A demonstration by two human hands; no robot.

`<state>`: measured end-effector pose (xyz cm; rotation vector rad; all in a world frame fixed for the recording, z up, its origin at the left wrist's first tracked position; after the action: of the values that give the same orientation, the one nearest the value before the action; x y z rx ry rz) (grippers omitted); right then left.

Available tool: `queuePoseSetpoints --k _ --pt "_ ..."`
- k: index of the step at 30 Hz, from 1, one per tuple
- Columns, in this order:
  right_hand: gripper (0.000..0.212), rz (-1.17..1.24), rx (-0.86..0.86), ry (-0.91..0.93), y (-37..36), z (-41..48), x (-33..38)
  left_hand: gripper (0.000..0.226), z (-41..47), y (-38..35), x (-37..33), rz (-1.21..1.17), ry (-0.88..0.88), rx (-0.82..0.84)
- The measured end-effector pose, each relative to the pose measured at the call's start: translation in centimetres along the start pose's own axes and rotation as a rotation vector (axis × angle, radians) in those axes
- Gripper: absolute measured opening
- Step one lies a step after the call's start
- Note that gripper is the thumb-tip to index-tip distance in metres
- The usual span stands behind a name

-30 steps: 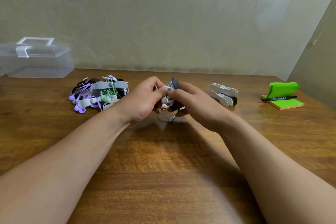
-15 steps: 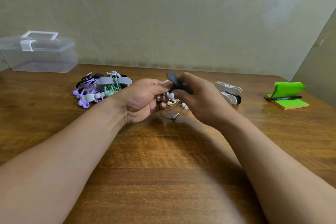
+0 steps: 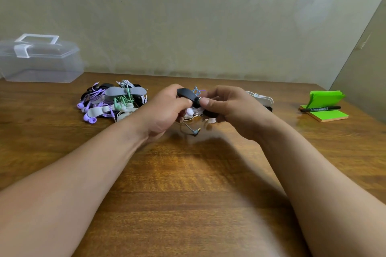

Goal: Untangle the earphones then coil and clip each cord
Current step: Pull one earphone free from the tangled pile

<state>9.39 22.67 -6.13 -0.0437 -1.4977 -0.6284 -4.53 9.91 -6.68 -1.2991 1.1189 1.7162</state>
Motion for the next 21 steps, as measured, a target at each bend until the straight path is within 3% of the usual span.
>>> queuePoseSetpoints --k 3,8,11,17,21 --pt "0.01 -0.03 -0.03 -0.007 0.0 0.1 -0.1 0.011 0.0 -0.6 -0.3 -0.276 0.021 0.042" --pt "0.008 0.042 -0.043 0.018 -1.3 0.2 0.0 0.022 0.1 -0.7 -0.4 -0.358 -0.018 -0.061" --pt "0.012 0.097 -0.066 -0.007 -1.4 0.2 0.0 0.03 0.1 -0.2 -0.5 -0.503 -0.022 0.026" --pt "0.017 0.224 -0.067 -0.022 -0.5 0.0 0.2 0.029 0.2 -0.3 -0.7 -0.438 -0.082 0.039" --pt "0.016 0.219 -0.028 0.002 0.6 0.0 0.2 0.027 -0.2 -0.2 -0.7 -0.382 0.013 0.091"
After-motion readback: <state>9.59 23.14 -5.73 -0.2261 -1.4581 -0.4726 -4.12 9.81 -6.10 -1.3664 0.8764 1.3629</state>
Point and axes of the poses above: each hand's wrist, its own z-axis towards the middle knuckle, its own y-axis out of the back of the hand, x = y × z, the point moved 2 cm from there along z, towards the middle knuckle, and after that the axes turned 10 degrees about x, right-handed, at the moved point
